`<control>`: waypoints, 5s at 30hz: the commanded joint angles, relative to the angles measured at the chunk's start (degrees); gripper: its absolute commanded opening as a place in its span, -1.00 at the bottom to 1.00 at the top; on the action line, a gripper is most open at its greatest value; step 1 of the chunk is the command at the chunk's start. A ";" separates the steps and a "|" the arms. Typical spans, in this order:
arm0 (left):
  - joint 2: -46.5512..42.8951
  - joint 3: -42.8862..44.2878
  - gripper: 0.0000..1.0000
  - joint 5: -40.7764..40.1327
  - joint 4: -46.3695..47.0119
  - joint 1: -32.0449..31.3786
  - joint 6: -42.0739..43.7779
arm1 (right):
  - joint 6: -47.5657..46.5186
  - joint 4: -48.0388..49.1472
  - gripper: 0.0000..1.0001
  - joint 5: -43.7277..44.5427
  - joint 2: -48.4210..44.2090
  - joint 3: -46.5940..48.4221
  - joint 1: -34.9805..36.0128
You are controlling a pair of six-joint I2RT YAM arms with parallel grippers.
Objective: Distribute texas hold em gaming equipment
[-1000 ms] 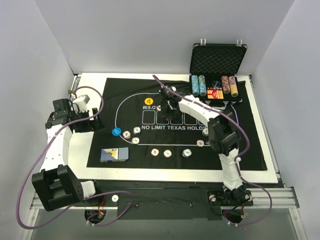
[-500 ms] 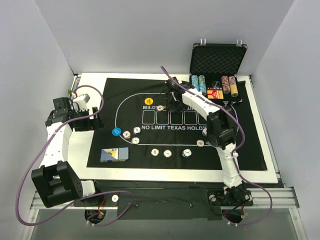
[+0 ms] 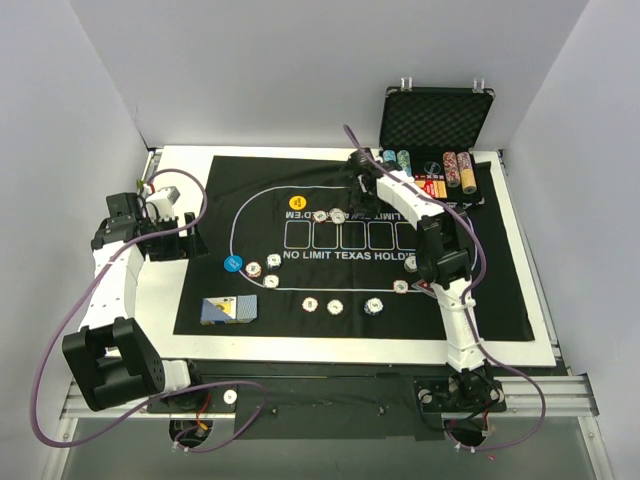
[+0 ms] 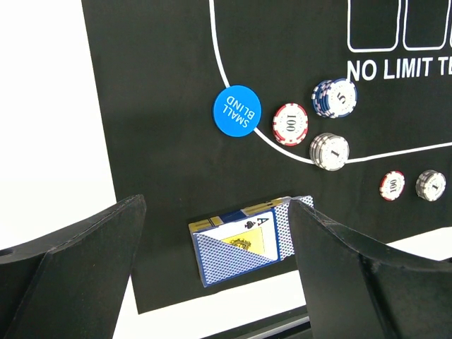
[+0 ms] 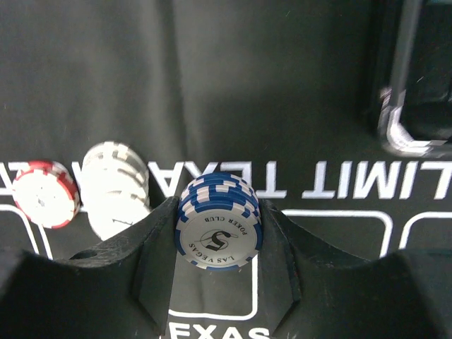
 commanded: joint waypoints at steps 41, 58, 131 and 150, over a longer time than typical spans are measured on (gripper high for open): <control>-2.09 3.03 0.87 0.72 -0.78 0.23 0.97 | -1.44 2.16 0.36 5.76 -38.08 -35.06 10.73; -4.38 2.07 0.87 0.73 -2.01 0.23 0.88 | 4.98 9.28 0.67 4.19 -55.86 -67.88 18.92; -2.89 1.27 0.87 2.39 -5.17 0.31 8.53 | 16.93 11.83 -0.06 13.60 -56.47 -78.16 0.91; -3.23 -3.28 0.83 4.59 -24.24 -2.32 52.19 | 13.07 1.11 0.46 7.71 -72.03 -67.62 1.44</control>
